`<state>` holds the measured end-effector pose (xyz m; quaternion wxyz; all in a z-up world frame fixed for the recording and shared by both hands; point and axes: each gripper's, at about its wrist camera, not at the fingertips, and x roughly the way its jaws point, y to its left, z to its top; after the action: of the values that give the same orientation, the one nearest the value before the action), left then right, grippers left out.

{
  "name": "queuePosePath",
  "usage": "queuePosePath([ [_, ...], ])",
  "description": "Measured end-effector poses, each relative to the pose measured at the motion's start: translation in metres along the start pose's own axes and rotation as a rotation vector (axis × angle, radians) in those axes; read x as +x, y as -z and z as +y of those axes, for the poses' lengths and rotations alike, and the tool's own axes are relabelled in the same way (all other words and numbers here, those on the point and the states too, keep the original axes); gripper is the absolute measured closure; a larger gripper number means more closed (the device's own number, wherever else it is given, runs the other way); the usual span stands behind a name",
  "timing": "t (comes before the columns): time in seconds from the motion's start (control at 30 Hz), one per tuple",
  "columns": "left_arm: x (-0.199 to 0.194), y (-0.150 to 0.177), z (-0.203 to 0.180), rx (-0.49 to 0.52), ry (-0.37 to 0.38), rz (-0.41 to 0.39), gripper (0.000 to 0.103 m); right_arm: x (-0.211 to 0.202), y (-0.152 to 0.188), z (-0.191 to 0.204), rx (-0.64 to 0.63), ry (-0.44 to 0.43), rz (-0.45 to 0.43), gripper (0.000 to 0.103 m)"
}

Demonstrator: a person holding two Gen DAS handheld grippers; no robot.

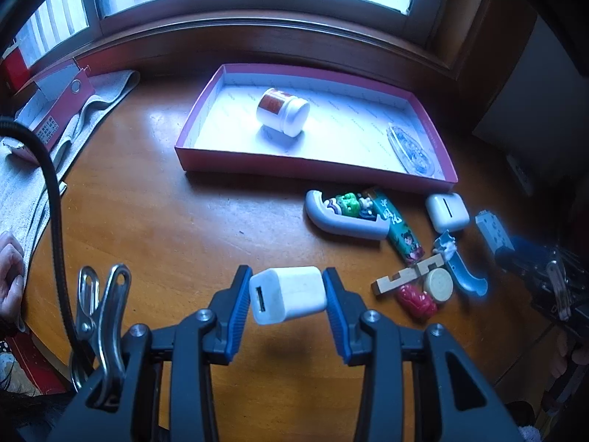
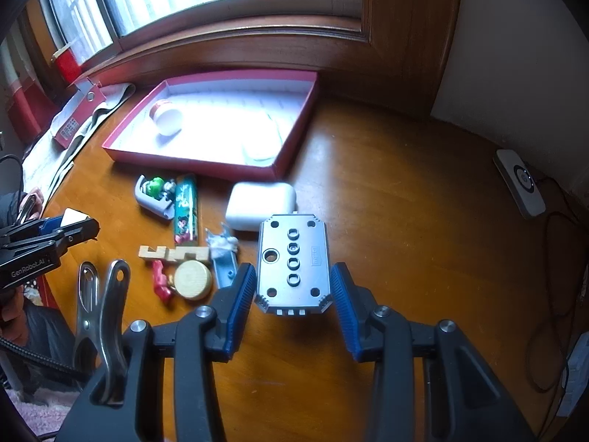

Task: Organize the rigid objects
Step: 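Carry the charger and metal plate into the pink tray with both grippers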

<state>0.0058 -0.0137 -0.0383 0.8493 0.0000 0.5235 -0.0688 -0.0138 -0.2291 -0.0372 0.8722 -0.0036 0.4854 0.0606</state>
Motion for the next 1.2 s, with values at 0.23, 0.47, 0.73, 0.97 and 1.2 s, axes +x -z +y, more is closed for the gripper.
queuePosePath([
  [0.23, -0.007, -0.013, 0.000, 0.007, 0.000, -0.032, 0.062, -0.004, -0.008, 0.008, -0.011, -0.016, -0.016, 0.059],
  [0.47, -0.009, -0.031, 0.003, 0.007, 0.001, -0.054, 0.062, -0.006, -0.020, 0.014, -0.023, -0.029, -0.030, 0.059],
  [0.73, -0.007, -0.052, 0.004, 0.005, -0.004, -0.074, 0.062, -0.003, -0.038, 0.026, -0.057, -0.039, -0.037, 0.059],
  [0.97, -0.002, -0.071, 0.006, 0.004, -0.002, -0.083, 0.062, 0.000, -0.059, 0.038, -0.097, -0.048, -0.057, 0.059],
  [1.2, 0.008, -0.088, 0.006, 0.003, -0.003, -0.083, 0.062, 0.009, -0.080, 0.046, -0.119, -0.063, -0.062, 0.059],
])
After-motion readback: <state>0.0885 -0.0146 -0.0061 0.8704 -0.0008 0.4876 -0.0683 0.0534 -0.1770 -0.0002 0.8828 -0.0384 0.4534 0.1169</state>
